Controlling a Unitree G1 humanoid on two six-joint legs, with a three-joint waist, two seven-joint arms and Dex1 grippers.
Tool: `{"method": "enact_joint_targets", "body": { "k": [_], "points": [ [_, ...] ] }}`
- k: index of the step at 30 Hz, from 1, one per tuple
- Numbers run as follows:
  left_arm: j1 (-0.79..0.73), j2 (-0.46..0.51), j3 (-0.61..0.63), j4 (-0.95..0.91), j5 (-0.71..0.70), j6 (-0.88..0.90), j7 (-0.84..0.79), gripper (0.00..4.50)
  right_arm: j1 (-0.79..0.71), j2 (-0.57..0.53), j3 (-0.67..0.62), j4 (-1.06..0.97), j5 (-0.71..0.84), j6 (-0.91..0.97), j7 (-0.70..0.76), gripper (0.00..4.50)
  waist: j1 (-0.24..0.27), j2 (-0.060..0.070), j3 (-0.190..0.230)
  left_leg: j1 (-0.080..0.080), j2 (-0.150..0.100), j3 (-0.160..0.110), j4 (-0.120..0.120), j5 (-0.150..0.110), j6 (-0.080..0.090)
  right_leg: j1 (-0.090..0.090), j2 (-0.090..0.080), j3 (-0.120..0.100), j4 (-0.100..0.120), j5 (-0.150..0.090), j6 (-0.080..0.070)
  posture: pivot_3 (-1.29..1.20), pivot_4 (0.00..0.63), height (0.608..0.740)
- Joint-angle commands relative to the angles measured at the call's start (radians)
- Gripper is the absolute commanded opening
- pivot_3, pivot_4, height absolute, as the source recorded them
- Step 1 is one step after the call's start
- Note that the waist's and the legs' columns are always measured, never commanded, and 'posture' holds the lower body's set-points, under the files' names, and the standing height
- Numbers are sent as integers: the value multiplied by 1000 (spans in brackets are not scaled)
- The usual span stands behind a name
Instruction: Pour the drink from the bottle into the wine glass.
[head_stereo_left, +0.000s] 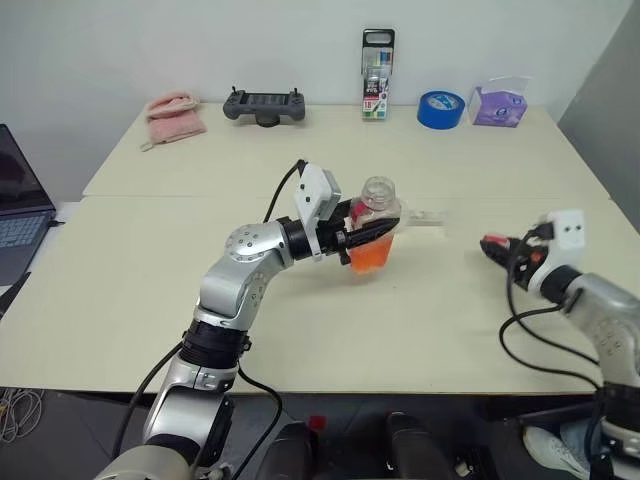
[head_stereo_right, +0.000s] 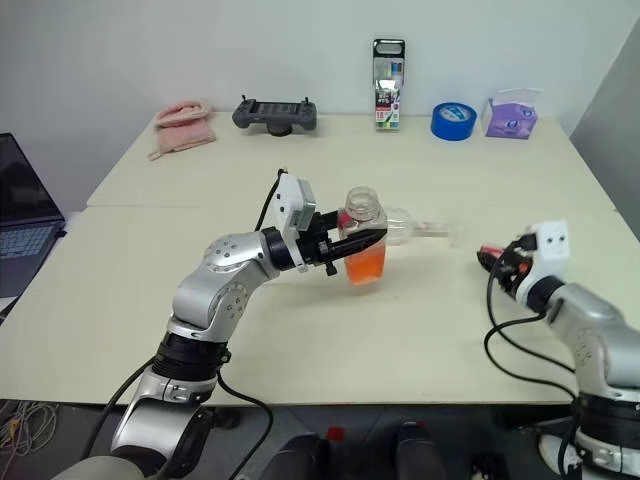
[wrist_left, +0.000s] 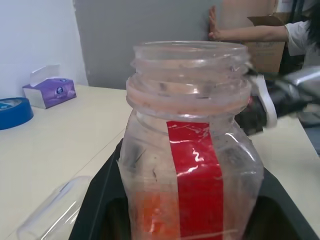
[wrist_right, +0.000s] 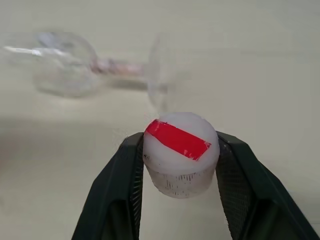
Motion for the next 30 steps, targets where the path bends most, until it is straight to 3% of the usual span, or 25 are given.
{"method": "enact_joint_targets", "body": {
  "k": [1,6,15,20,21,24,27,30],
  "points": [
    [-36,-5,13,3,0,-34,-2,1726,-12,25,-8,52,-70,-91,-61,2704,-4,0,0,0,0,0,0,0,0,0,0,0,0,0,0,0,150,740],
    [-43,14,35,37,15,-53,7,1726,-17,22,-17,81,-84,-110,-57,4480,-6,0,0,0,0,0,-1,0,0,0,1,0,0,0,0,0,150,740],
    [-30,57,129,58,4,-34,90,1726,-46,-50,-5,-96,48,24,96,4500,-8,0,0,0,0,-1,-1,0,0,0,1,0,0,0,0,0,150,740],
    [15,156,261,78,87,-22,290,1726,-200,-172,192,-393,297,184,379,4500,-27,1,1,1,1,-2,-1,0,1,-1,3,-1,0,0,0,0,150,740],
    [27,173,278,96,122,-32,344,1726,-242,-159,252,-410,300,184,397,4500,-27,0,0,1,3,-4,-1,0,1,0,5,-2,0,0,0,0,150,740],
    [43,176,339,170,170,-85,477,1726,-396,33,415,-300,164,98,270,4500,-26,-2,-1,2,6,-7,-1,0,0,1,9,-5,0,0,0,0,150,740],
    [38,146,378,231,149,-150,504,1725,-469,167,490,-205,75,59,190,4500,-9,-2,-1,-1,12,-8,0,0,-1,-1,9,-5,0,1,-2,0,150,740],
    [27,129,392,297,134,-211,487,1725,-507,223,537,-141,-7,21,154,4500,9,-3,-1,-3,8,-8,0,2,-4,-2,4,-6,-1,2,-3,0,150,740]
  ]
}}
